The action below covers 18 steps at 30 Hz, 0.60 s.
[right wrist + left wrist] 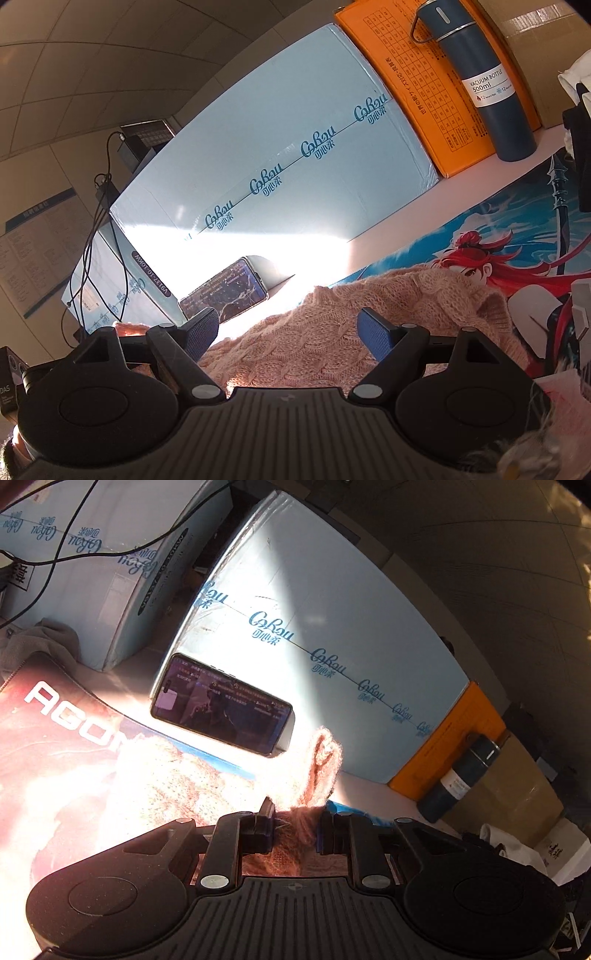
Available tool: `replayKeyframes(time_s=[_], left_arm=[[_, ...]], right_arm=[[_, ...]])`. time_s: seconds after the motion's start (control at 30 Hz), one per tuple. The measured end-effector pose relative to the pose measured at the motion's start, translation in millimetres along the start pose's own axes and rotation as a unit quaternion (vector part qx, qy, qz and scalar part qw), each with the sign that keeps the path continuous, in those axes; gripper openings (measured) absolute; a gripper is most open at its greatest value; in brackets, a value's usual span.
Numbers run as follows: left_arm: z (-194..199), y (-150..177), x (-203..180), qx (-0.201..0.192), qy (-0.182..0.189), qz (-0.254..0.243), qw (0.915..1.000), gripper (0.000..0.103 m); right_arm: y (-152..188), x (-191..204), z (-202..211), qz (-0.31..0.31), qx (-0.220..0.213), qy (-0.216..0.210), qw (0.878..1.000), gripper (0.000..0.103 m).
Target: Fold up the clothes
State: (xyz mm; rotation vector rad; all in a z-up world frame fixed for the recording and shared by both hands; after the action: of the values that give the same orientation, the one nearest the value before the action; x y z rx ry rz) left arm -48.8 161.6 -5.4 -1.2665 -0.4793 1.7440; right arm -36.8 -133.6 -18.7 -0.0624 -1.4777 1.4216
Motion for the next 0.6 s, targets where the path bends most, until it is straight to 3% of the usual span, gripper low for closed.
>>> replayKeyframes(time_s=[0.03,0.07,0.1,0.17,0.37,0.43,0.5,0.6], left_arm=[[-4.5,3.4,1.0,0.008,-0.002,0.006,0.9999,0.027],[-7.4,5.8,1.4,0.012,-0.002,0.012,0.9999,0.042],[-8.2,7.0,1.0,0.01,0.002,0.018,0.9998,0.049],[-9.9,9.4,0.3,0.006,0.009,0.029,0.9995,0.05],[-0.7,8.3,-6.0,-0.018,0.059,0.057,0.9964,0.073],[2.0,8.3,-8.9,-0.017,0.064,0.058,0.9962,0.074],[1.5,11.5,-14.1,0.002,0.056,0.034,0.9978,0.075],[-0.6,21.6,-30.6,0.022,0.02,-0.069,0.9972,0.077]], right_arm=[[-0.1,0.1,0.0,0.0,0.0,0.0,1.0,0.081],[-0.1,0.3,0.0,0.001,0.001,-0.001,1.0,0.081],[-0.1,0.5,0.0,0.001,0.001,-0.002,1.0,0.081],[-0.3,1.3,0.0,0.003,0.001,-0.002,1.0,0.081],[-0.4,2.0,0.5,0.005,0.001,-0.003,1.0,0.081],[-0.2,2.4,0.4,0.006,0.001,-0.003,1.0,0.081],[-0.1,2.5,1.1,0.008,0.001,-0.003,1.0,0.081],[0.1,3.0,1.2,0.009,0.001,-0.003,1.0,0.081]])
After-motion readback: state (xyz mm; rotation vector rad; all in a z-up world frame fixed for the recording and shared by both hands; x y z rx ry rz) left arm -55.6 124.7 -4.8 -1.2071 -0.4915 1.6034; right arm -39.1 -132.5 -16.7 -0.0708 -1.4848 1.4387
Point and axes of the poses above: each gripper's, at about its wrist camera, not at the fingertips, and z roughly against the way its jaws point, x to its left, y to its underside, the point moved 4 cm from there along -z, roughly the way its jaws point, and after that the axes turned 2 degrees about -y, right-handed, at the moved point
